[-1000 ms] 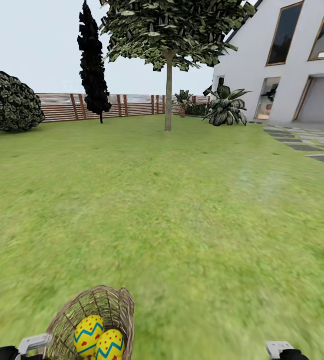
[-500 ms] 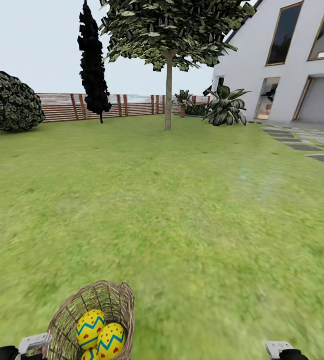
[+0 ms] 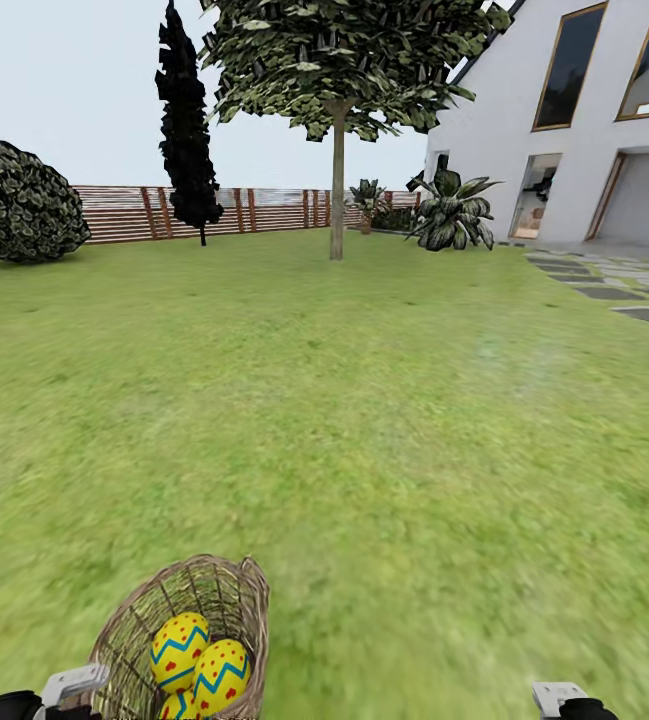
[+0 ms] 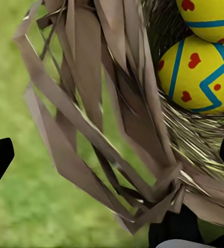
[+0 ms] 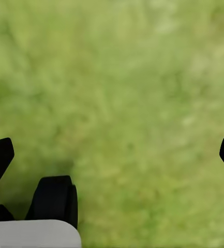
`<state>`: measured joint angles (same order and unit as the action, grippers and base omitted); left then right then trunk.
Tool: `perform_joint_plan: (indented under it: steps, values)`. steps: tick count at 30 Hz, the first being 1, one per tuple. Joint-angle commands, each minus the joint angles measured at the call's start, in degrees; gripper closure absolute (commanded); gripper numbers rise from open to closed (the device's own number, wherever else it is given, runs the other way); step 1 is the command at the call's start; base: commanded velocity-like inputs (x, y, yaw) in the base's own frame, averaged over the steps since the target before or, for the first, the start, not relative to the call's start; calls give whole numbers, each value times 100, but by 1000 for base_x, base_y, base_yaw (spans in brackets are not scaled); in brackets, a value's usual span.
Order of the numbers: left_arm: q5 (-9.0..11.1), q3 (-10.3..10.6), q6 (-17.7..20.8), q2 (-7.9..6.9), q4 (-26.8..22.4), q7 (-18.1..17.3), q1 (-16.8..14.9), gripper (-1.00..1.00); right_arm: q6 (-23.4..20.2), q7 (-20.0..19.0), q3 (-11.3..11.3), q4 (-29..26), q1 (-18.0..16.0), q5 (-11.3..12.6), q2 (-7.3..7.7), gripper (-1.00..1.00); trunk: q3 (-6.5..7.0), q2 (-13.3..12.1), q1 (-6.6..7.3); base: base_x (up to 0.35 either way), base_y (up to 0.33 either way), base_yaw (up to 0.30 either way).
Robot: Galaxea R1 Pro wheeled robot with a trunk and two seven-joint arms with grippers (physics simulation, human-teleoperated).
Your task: Take the three Easter eggs out of the wicker basket on the lawn in the garden, then place them on the lawn next to a single tree (choose any tree) so that all three eggs are next to the same tree and none are left in the basket.
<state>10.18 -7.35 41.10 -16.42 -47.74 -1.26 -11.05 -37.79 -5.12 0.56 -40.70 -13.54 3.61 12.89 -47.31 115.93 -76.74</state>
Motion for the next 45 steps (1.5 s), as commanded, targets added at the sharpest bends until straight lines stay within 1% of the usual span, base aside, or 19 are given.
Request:
perform_joint_plan:
  steps: [1,15,20,21,26,31,45]
  values:
    - [19,-12,30,3,-7,-14,-2,-100,-27,3,6,-8,-2,36,3,-100,-24,44,-22,0,0,0]
    - [28,-12,27,7,2,-15,-2,-100,-27,3,11,-7,-2,35,-5,-100,-275,606,-329,0,0,0]
    - [28,-12,-21,9,2,-15,-2,-100,-27,3,14,4,-2,35,-5,-100,-275,606,-329,0,0,0]
    - [28,-12,-34,10,2,-15,-2,100,-27,3,14,6,-1,35,-5,-100,-275,606,-329,0,0,0]
    - [25,-3,-49,22,22,-13,-2,100,-27,3,14,10,-1,35,-5,-100,-275,606,-329,0,0,0]
    - [5,5,-49,121,44,-6,-2,100,-27,3,13,10,0,35,-5,-100,-275,606,-329,0,0,0]
    - [10,-3,-49,130,45,-6,-2,100,-26,3,15,10,0,35,-5,-100,-275,606,-329,0,0,0]
